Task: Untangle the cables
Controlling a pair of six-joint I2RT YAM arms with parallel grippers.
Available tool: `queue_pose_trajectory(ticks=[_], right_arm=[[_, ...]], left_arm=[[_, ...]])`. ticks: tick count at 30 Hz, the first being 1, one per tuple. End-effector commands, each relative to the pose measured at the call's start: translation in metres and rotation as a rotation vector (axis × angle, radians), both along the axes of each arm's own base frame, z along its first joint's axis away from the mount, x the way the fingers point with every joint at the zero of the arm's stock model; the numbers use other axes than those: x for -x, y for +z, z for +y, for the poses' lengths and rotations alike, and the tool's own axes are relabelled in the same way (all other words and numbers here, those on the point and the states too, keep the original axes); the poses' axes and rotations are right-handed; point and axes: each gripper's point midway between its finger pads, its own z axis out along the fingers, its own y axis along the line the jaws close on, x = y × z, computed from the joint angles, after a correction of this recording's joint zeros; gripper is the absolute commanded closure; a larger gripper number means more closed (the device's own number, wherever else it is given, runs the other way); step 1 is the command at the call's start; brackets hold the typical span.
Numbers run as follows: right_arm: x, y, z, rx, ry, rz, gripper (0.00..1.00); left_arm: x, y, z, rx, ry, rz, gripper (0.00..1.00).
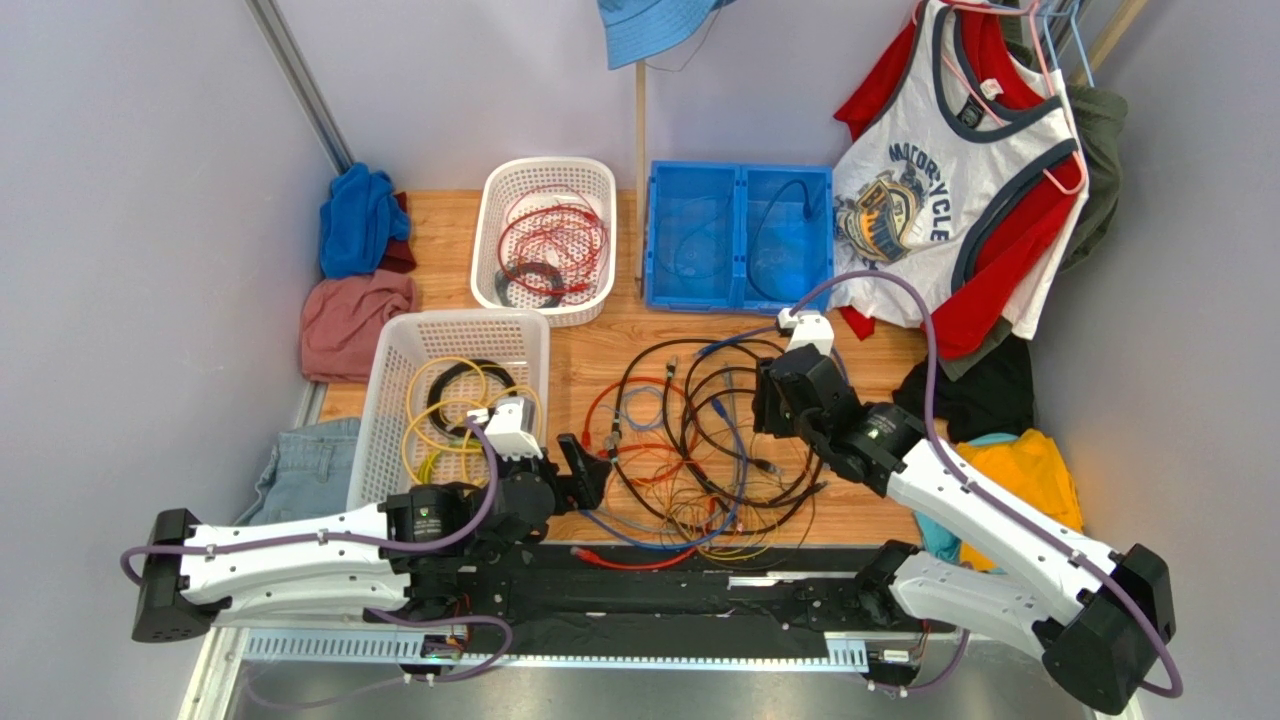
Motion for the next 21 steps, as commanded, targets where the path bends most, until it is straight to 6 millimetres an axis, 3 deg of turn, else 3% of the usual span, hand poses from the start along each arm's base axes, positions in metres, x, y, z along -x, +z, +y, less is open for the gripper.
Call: queue_pose_trajectory(ticks=[1,4,6,12,16,21], right_arm=[[0.009,0.027,0.031,-0.149,0.103,-0.047,0.52],[0.028,0.044,0.059,-0.196,0.24,-0.092,0.45],[0.045,0.045,0.082,-0.203,0.343,-0.07,0.44],[0.089,-0.002,0.129,-0.071,0.557,0.035,0.44],[0.096,-0.03,0.146,-0.029,0.594,0.074,0.44],[0.104,-0.055,0.15,0.022,0.614,0.128,0.46]], left_arm=[[0.0,0.008,-0.007,0.023,-0.01,-0.009,0.01],[-0.001,0.007,-0.006,0.023,-0.004,-0.012,0.01],[-0.001,0.006,-0.005,0.02,-0.003,-0.009,0.01],[0.001,-0.003,-0.003,0.022,0.011,0.015,0.01],[0.002,-0.005,-0.002,0.033,0.014,0.027,0.01],[0.004,-0.007,0.001,0.026,0.013,0.035,0.01]])
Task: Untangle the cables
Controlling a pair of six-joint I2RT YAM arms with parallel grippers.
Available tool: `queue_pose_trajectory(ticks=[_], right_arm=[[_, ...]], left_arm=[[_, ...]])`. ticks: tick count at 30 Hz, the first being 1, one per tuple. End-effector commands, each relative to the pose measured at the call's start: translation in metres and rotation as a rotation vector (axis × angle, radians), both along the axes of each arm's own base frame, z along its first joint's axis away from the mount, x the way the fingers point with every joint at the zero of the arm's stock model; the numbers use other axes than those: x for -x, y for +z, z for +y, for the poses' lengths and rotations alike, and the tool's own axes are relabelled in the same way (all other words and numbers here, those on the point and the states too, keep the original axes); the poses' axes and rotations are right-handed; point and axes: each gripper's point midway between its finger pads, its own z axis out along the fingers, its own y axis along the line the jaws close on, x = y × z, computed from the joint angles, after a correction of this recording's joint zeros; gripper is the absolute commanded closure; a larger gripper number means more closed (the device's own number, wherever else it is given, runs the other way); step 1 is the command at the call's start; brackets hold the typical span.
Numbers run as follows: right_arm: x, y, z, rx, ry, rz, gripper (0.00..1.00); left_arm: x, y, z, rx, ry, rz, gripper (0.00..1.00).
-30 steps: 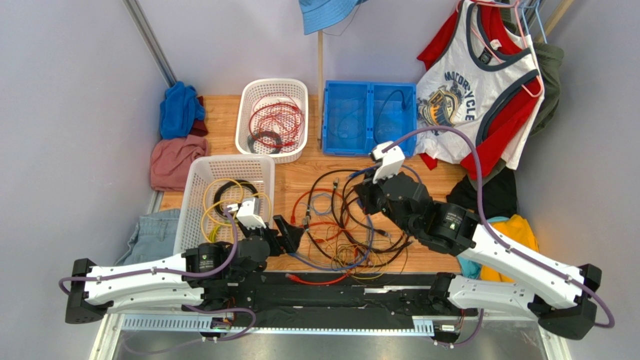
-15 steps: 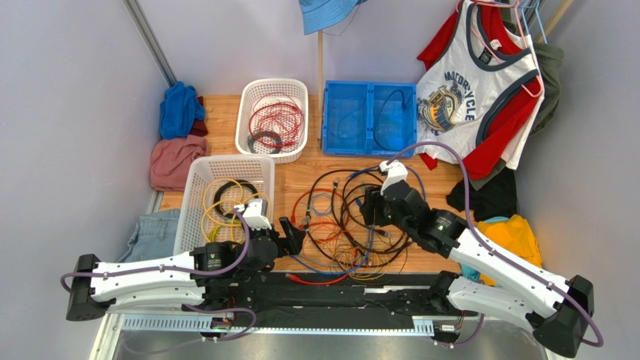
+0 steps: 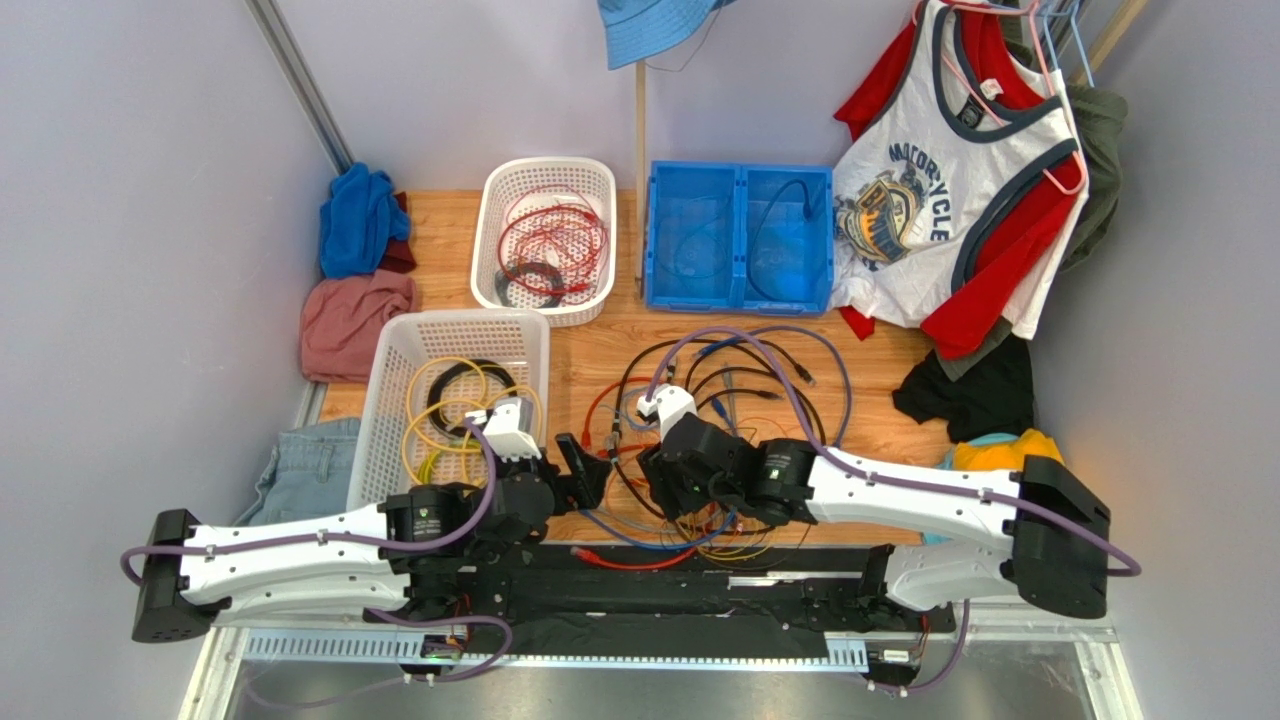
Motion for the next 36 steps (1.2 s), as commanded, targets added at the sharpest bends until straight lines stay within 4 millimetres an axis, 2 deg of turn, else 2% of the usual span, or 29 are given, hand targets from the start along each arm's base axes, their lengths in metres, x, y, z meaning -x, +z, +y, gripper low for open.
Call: queue_pose_trajectory(ticks=[1,5,9,10,12,14,15,18,19,20,21,22,23,24,25,27,29,30,33,34,36], right_arm=[[0.004,-0.006,0.012,-0.018,0.028,-0.012,0.47],[0.011,-0.022,0.013,-0.002,0.038,0.013,0.48],[0.008,-0.037,0.019,0.029,0.036,0.02,0.5],[0.007,-0.047,0.018,0.057,0.032,0.028,0.52],[0.006,-0.052,0.02,0.074,0.03,0.031,0.57],[0.005,-0.063,0.019,0.109,0.02,0.045,0.68],[0.005,-0.065,0.018,0.116,0.015,0.047,0.77],[0.003,-0.052,0.015,0.075,-0.016,0.023,0.94],[0.004,-0.034,0.017,0.026,-0.02,0.002,0.98],[0.001,-0.027,0.012,0.026,-0.036,-0.021,1.0],[0.001,-0.014,0.014,0.004,-0.039,-0.04,1.0],[0.0,0.008,0.014,-0.043,-0.043,-0.07,1.0],[0.002,0.016,0.009,-0.041,-0.037,-0.078,1.0],[0.0,0.039,0.013,-0.085,-0.036,-0.1,1.0],[0.002,0.051,0.009,-0.089,-0.023,-0.117,1.0],[-0.002,0.104,0.011,-0.196,-0.021,-0.177,1.0],[-0.006,0.147,0.003,-0.256,-0.016,-0.25,1.0],[-0.007,0.18,0.004,-0.321,-0.017,-0.286,1.0],[-0.01,0.235,-0.003,-0.4,-0.004,-0.371,1.0],[-0.011,0.262,-0.007,-0.439,-0.012,-0.401,1.0],[-0.012,0.286,-0.011,-0.457,-0.005,-0.439,1.0]], left_arm=[[0.004,-0.005,0.002,0.007,-0.001,0.02,0.01],[0.004,-0.01,0.0,0.013,0.001,0.027,0.01],[0.003,-0.011,-0.003,0.006,-0.002,0.03,0.01],[0.003,-0.011,-0.003,0.004,-0.003,0.031,0.01],[0.004,-0.01,-0.003,0.001,-0.007,0.032,0.01],[0.005,-0.01,-0.002,0.003,-0.009,0.033,0.01],[0.005,-0.009,-0.001,0.006,-0.009,0.033,0.01],[0.006,-0.007,0.002,0.013,-0.011,0.031,0.01],[0.006,-0.008,0.003,0.011,-0.01,0.03,0.01],[0.005,-0.006,0.004,0.018,-0.007,0.025,0.01],[0.005,-0.006,0.005,0.019,-0.003,0.023,0.01],[0.005,-0.006,0.005,0.019,-0.003,0.02,0.01],[0.004,-0.004,0.006,0.021,0.002,0.013,0.01],[0.003,-0.003,0.007,0.022,0.008,0.008,0.01],[0.002,0.001,0.007,0.019,0.007,-0.001,0.01],[-0.001,0.01,0.008,0.023,0.017,-0.022,0.01],[-0.005,0.019,0.012,0.021,0.031,-0.049,0.01],[-0.006,0.026,0.012,0.032,0.036,-0.062,0.01],[-0.011,0.047,0.017,0.044,0.044,-0.122,0.01],[-0.013,0.055,0.02,0.061,0.056,-0.141,0.01],[-0.015,0.069,0.022,0.072,0.053,-0.179,0.01]])
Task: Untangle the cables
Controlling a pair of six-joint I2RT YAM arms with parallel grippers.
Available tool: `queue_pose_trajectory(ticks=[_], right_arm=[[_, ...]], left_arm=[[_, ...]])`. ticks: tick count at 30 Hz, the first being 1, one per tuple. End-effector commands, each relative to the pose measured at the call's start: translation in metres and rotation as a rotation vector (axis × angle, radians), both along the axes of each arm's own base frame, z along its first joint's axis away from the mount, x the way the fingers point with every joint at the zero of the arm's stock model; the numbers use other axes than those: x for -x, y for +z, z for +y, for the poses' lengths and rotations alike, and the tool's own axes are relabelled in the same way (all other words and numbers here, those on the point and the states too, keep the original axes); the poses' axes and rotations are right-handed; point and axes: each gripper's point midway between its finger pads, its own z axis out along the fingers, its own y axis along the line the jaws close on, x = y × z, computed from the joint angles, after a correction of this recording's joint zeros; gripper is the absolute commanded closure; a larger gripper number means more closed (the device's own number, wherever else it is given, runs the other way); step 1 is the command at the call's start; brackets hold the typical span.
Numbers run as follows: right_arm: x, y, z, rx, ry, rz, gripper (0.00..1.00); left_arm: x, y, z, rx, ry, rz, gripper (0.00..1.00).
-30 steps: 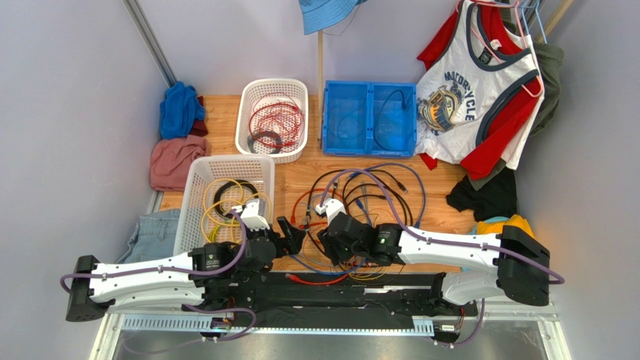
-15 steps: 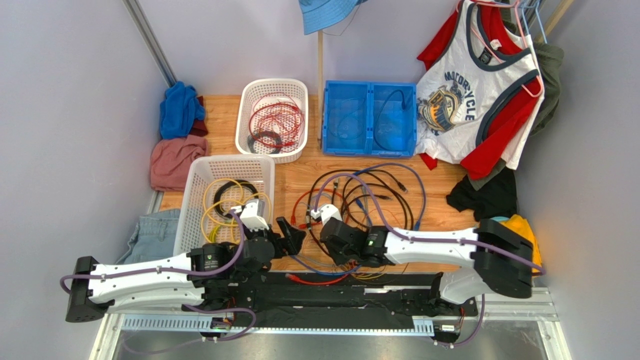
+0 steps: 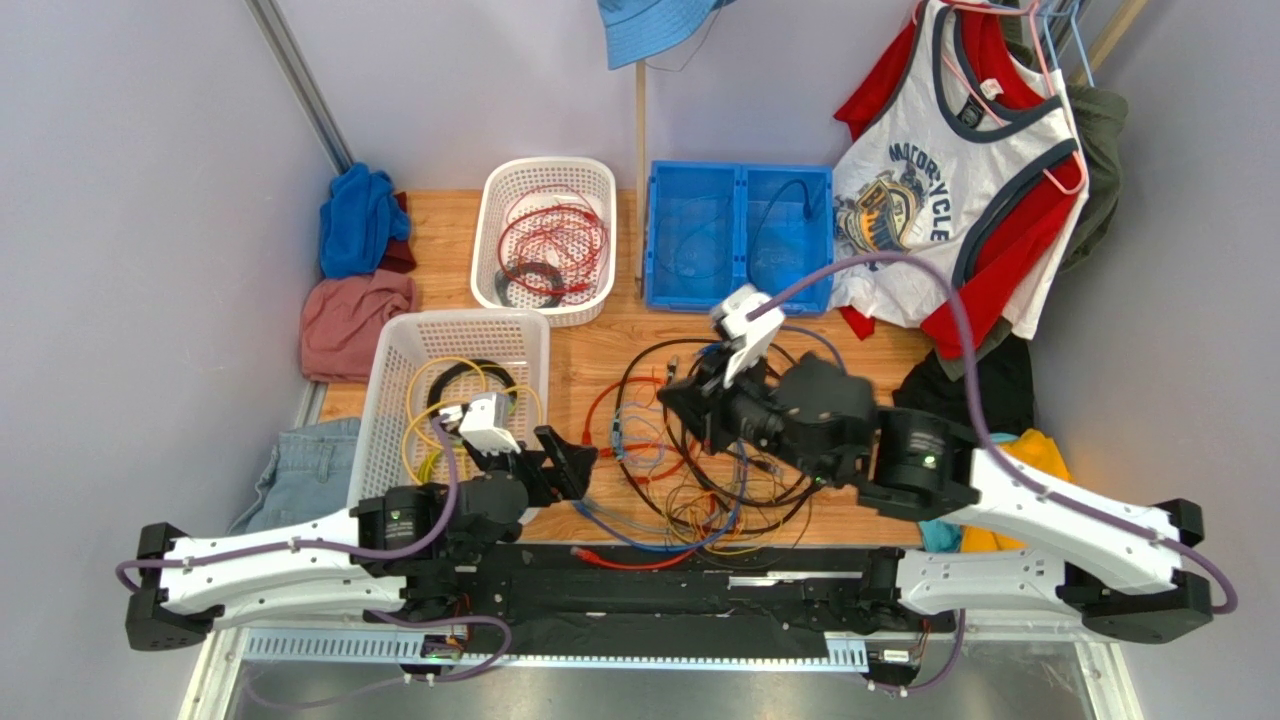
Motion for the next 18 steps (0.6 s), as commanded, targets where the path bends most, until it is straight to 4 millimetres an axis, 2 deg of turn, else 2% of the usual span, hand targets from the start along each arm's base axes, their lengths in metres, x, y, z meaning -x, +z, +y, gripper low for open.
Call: queue_pose_trajectory(ticks=[1,4,8,11,15,18], right_arm=[[-0.007,0.072,-0.02,-0.057,-0.026,-0.142,1.0],[-0.012,0.074,-0.027,-0.047,-0.059,-0.157,1.0],[-0.014,0.054,-0.035,-0.032,-0.091,-0.141,1.0],[-0.015,0.055,-0.048,-0.051,-0.124,-0.144,1.0],[-0.021,0.077,-0.086,-0.099,-0.228,-0.189,1.0],[-0.018,0.097,-0.109,-0.15,-0.254,-0.222,1.0]], left_arm=[[-0.01,0.053,0.01,0.059,0.034,-0.126,0.01],[-0.011,0.067,0.013,0.083,0.028,-0.16,0.01],[-0.009,0.075,0.007,0.11,-0.016,-0.195,0.01],[-0.009,0.079,0.007,0.128,-0.021,-0.215,0.01],[-0.014,0.105,0.033,0.095,0.037,-0.28,0.01],[-0.018,0.14,0.06,0.113,0.094,-0.361,0.01]])
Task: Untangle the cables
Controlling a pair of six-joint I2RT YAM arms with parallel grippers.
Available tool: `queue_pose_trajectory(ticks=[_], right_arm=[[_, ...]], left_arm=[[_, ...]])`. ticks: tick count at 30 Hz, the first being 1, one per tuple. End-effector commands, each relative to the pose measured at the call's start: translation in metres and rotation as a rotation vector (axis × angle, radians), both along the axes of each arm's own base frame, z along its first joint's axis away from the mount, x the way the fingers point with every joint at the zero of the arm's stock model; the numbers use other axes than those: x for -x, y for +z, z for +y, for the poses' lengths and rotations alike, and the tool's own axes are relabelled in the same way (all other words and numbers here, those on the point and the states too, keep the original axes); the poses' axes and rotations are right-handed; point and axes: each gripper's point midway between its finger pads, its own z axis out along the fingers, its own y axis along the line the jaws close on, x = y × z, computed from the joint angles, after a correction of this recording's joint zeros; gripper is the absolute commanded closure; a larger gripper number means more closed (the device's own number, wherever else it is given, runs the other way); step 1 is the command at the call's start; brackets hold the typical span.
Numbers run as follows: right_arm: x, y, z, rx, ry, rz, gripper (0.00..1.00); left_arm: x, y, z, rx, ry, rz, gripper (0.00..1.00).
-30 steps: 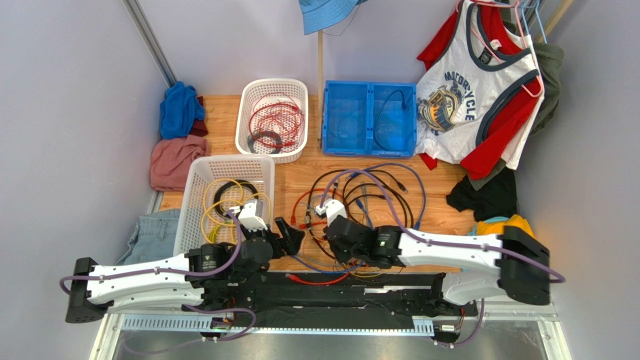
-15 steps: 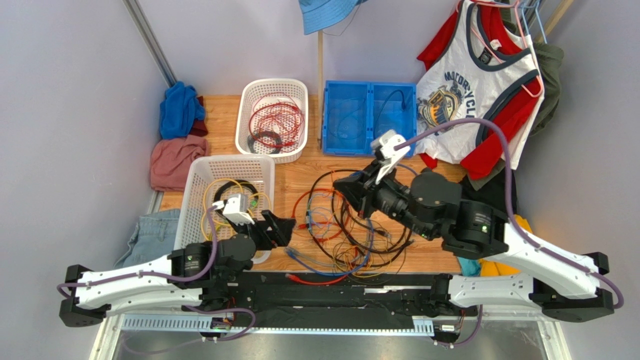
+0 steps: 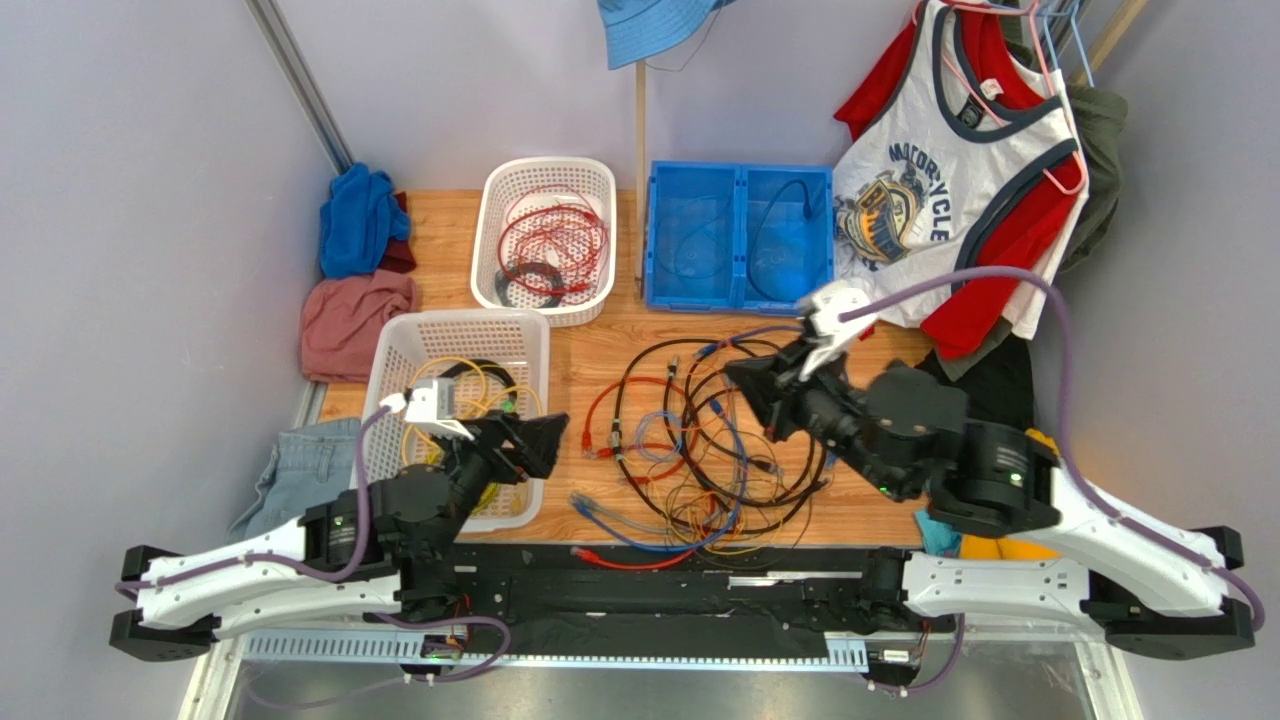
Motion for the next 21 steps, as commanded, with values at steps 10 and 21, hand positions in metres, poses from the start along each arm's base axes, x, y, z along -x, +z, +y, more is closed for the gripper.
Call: queue_pose_trajectory(ticks=[10,21], right_arm=[[-0.005,0.061,-0.044,-0.088,-0.086,-0.122,1.0],[0.005,0.117,-0.032,-0.147,-0.01,-0.114,1.0]], left_arm=[[-0.009,0.082,0.006,-0.075,0.023,-0.179,0.01],[0.007,0.053,-0.156,-0.106,-0.377,-0.463,0.01]])
